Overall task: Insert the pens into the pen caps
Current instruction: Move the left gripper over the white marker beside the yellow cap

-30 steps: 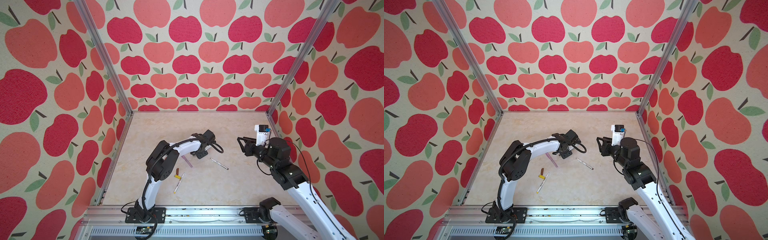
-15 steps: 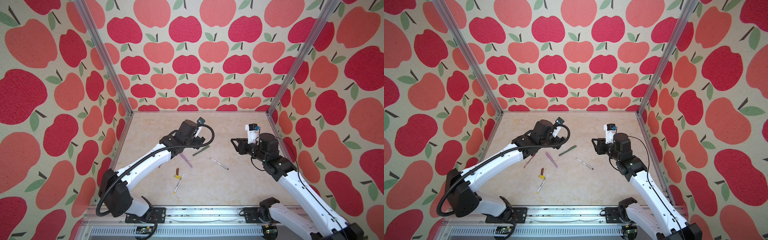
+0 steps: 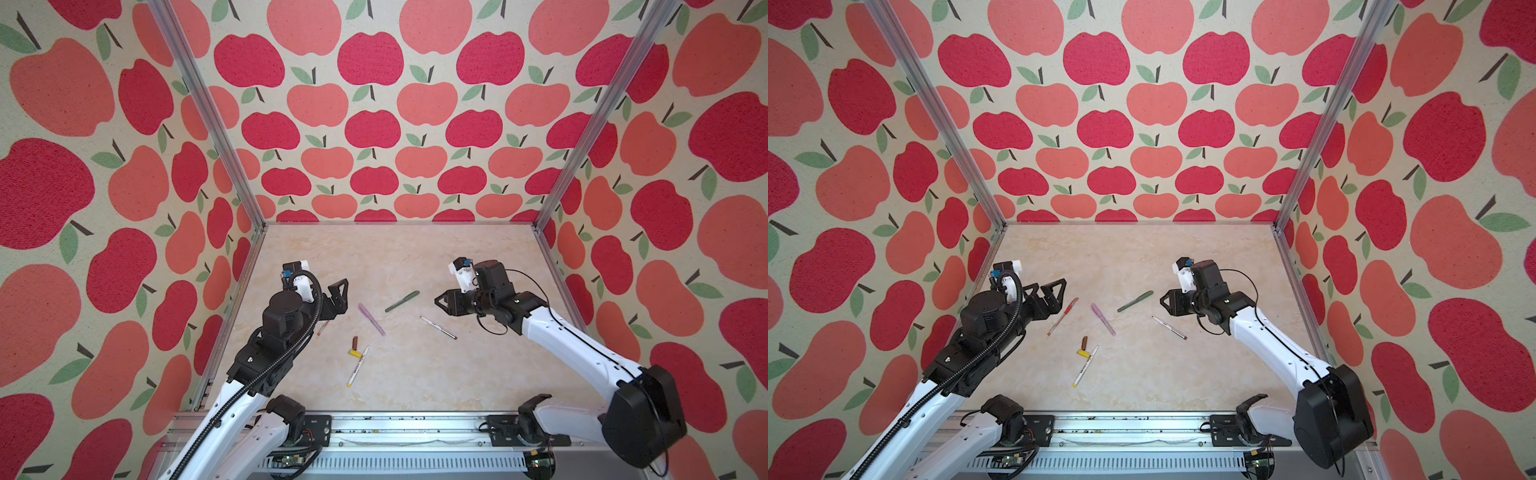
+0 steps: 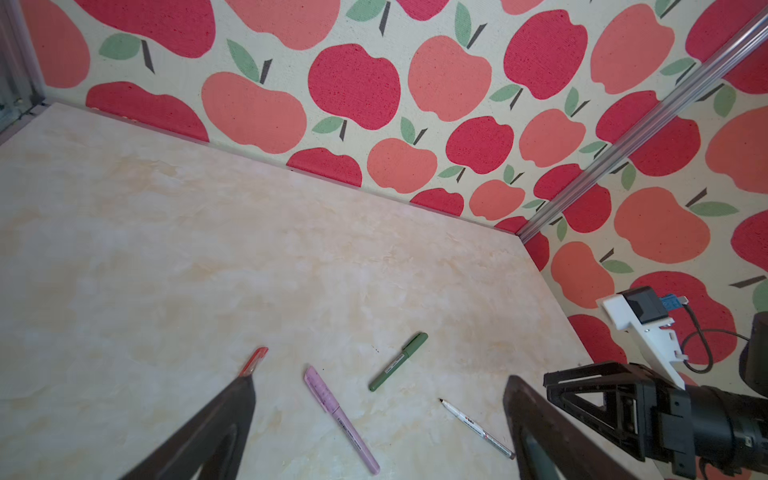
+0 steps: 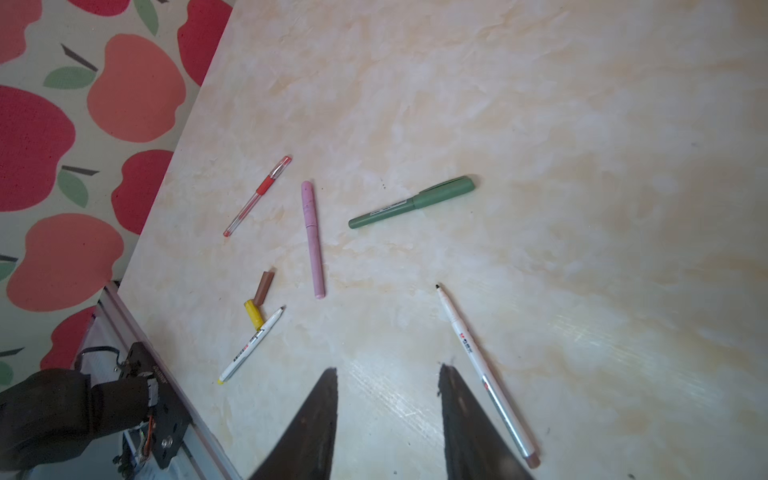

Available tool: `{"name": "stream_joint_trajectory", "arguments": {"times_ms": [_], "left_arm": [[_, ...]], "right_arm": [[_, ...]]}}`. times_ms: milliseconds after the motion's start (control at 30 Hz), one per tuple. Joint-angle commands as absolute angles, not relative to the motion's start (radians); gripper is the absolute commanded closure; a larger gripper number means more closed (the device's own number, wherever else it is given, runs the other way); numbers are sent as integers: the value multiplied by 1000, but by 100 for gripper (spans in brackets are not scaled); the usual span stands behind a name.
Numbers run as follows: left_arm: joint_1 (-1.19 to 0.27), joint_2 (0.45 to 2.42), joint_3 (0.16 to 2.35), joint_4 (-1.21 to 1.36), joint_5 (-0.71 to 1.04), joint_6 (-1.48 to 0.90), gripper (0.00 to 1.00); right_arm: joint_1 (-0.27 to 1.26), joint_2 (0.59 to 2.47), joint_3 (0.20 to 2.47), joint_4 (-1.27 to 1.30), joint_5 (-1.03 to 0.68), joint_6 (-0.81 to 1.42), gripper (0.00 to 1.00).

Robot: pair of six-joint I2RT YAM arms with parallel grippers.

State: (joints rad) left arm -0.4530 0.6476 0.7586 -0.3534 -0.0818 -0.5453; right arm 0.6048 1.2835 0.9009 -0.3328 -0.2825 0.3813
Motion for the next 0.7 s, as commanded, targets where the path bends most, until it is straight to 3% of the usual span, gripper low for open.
{"name": "stream_joint_trajectory", "arguments": {"times_ms": [0, 133, 333, 667], "left_arm": [[-446, 621, 775, -690, -185, -755, 6], [-446, 511, 778, -878, -195, -826, 7], [-445, 288, 725, -887, -184, -786, 7], [-463, 370, 569, -843, 142, -874, 17]], "right_arm": [[728, 1374, 967, -354, -259, 367, 58], [904, 1501, 1076, -346, -119, 517, 63], [1107, 1733, 1318, -457, 79, 598, 65], [1120, 1865, 1500, -527, 164, 674, 65]]}}
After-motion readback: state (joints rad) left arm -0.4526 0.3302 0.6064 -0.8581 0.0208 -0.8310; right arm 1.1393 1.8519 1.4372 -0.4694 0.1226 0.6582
